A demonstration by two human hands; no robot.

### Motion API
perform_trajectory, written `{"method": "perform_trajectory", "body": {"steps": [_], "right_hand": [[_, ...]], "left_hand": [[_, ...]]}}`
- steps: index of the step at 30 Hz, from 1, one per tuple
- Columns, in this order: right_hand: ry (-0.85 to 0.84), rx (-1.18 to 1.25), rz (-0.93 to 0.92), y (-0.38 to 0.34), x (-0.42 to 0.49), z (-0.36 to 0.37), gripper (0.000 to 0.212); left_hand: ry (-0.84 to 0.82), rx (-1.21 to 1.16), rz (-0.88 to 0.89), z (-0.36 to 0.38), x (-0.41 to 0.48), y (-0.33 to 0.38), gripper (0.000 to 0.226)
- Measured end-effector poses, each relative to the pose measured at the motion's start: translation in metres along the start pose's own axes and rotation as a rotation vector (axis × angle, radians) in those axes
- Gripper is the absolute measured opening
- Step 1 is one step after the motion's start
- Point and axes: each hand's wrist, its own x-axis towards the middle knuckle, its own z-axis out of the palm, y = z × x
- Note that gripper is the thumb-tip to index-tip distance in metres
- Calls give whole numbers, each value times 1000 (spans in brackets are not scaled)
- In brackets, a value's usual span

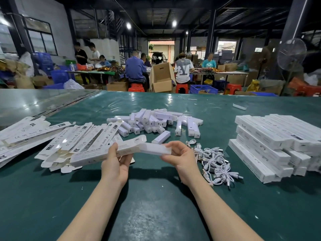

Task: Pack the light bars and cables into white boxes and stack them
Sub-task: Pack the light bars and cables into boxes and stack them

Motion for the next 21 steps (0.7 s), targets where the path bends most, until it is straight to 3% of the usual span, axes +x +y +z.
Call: {"method": "perform_trajectory", "body": {"steps": [3,8,11,14,17,21], "right_hand": [[5,-140,-47,0,-2,2,40],[-40,-176,1,-1,-5,11,39],[-36,120,116,-5,-4,15,29],[-97,414,224,-12,-3,13,30],[-136,304,206,-12,-5,17,30],[-140,9,161,-8,-7,22,27]], "left_hand": [[-40,56,21,0,2,3,3],[-148,285,58,-2,-2,-13,7],[-166,283,42,0,-5,-17,2],[-152,267,-12,0,-4,-13,14],[-144,263,-44,1,-6,-17,24],[-118,209,56,7,-13,-23,15]]}}
